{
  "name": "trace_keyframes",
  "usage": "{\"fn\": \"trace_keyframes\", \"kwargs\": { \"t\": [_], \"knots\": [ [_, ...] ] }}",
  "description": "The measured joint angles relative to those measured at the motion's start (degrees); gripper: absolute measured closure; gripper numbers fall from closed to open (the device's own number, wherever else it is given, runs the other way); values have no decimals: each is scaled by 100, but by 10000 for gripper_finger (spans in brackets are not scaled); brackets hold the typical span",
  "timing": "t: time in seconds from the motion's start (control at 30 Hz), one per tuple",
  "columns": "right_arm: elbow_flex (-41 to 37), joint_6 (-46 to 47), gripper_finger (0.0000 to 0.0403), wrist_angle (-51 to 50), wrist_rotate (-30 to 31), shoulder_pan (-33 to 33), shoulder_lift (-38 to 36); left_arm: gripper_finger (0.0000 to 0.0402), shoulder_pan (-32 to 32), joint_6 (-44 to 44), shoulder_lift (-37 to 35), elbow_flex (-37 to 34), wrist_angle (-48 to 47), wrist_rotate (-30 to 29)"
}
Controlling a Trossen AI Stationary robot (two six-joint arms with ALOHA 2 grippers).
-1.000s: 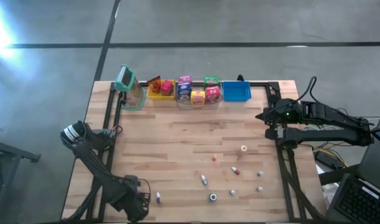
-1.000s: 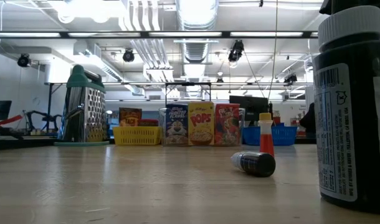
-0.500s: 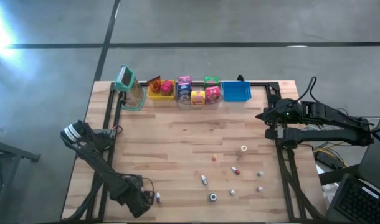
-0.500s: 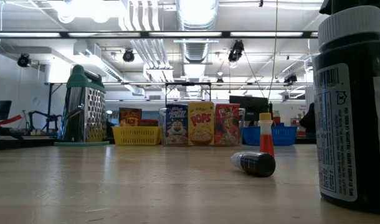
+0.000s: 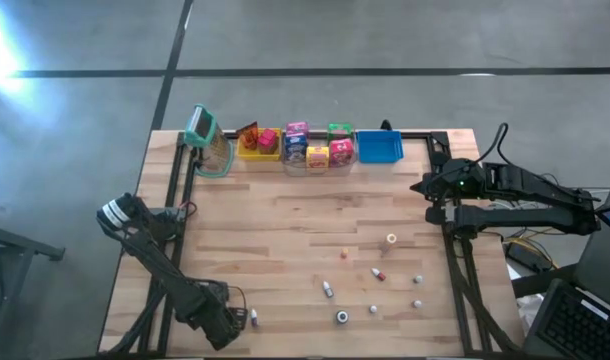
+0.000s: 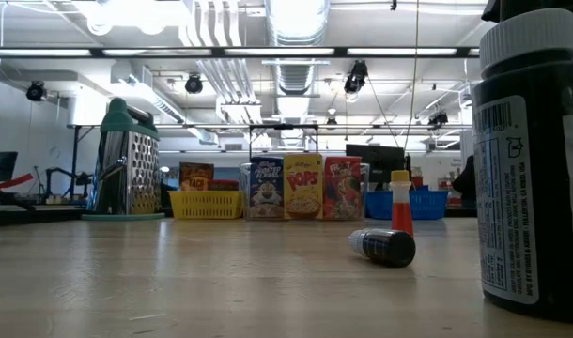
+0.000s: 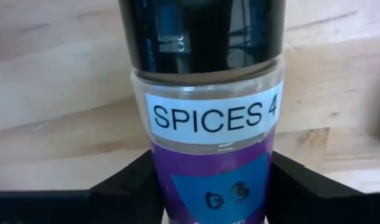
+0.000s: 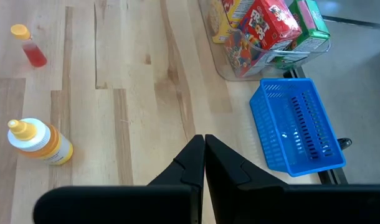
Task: Pick & Place Kitchen Items
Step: Put the violet seasoning bottle into the yellow bin
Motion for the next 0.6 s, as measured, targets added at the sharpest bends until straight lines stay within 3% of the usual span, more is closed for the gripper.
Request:
{"fn": "trace_keyframes", "kwargs": {
  "t": [0.2,0.47,0.6],
  "knots": [
    [2,0,394,-1,2,1,0,215,-22,74,11,48,16,-111],
    [1,0,394,-1,0,0,0,213,-134,250,22,255,-71,-908],
    [2,0,394,1,2,0,0,213,-195,393,22,353,-448,-906]
  ]
}}
